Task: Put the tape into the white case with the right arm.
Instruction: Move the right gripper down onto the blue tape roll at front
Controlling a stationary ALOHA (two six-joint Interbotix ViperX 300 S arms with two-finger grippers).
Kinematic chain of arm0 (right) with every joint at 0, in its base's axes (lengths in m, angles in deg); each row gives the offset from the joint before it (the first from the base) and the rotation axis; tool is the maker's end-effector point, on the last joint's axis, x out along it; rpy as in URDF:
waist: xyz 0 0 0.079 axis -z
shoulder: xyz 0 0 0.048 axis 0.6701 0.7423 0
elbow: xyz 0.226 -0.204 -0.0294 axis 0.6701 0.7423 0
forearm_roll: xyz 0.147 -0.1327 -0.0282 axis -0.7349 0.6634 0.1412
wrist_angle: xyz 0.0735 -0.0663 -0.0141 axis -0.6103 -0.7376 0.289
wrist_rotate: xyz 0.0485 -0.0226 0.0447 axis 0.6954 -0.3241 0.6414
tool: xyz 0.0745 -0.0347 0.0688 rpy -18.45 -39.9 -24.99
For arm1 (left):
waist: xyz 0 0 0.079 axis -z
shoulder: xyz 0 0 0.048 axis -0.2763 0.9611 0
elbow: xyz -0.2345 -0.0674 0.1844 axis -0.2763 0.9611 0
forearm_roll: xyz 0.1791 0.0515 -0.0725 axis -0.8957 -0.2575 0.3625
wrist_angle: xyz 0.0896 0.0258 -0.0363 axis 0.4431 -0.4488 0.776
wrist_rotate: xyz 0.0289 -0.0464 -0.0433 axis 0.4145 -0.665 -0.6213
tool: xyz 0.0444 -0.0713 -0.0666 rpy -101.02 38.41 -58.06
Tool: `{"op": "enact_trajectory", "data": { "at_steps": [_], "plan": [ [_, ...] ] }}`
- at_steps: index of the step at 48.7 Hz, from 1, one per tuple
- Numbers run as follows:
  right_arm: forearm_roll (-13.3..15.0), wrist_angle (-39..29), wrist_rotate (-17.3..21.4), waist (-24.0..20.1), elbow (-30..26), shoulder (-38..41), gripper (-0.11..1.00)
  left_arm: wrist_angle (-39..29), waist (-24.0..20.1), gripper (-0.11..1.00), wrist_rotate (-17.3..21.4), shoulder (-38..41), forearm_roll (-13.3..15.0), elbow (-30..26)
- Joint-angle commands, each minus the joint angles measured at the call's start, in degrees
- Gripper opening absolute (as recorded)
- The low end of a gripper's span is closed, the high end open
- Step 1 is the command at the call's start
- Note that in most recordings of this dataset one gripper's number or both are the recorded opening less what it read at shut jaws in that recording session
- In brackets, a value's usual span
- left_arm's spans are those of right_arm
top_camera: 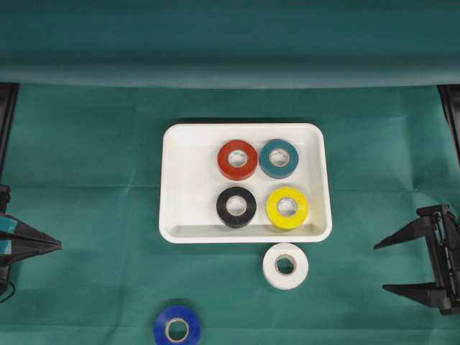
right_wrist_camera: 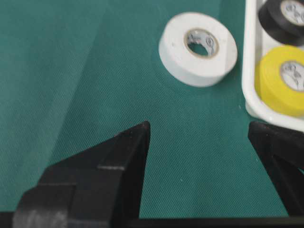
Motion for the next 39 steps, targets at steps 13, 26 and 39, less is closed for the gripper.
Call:
{"op": "enact_trajectory", "data": {
  "at_steps": [13, 26, 39],
  "plan": [
    [-0.2, -0.2, 0.2, 0.0, -2.8, 2.8, 0.64, 0.5, -0.2, 0.0, 0.0, 0.4, 0.0, -0.7],
    [-0.1, 0.0, 0.2, -0.5, -6.7, 10.3, 0.64, 0.7, -0.2, 0.0, 0.0, 0.4, 0.0, -0.6],
    [0.0, 3.3, 0.1, -2.5, -13.8, 21.5, 0.64, 0.8, -0.2, 0.0, 0.0, 0.4, 0.0, -0.5]
  ]
}}
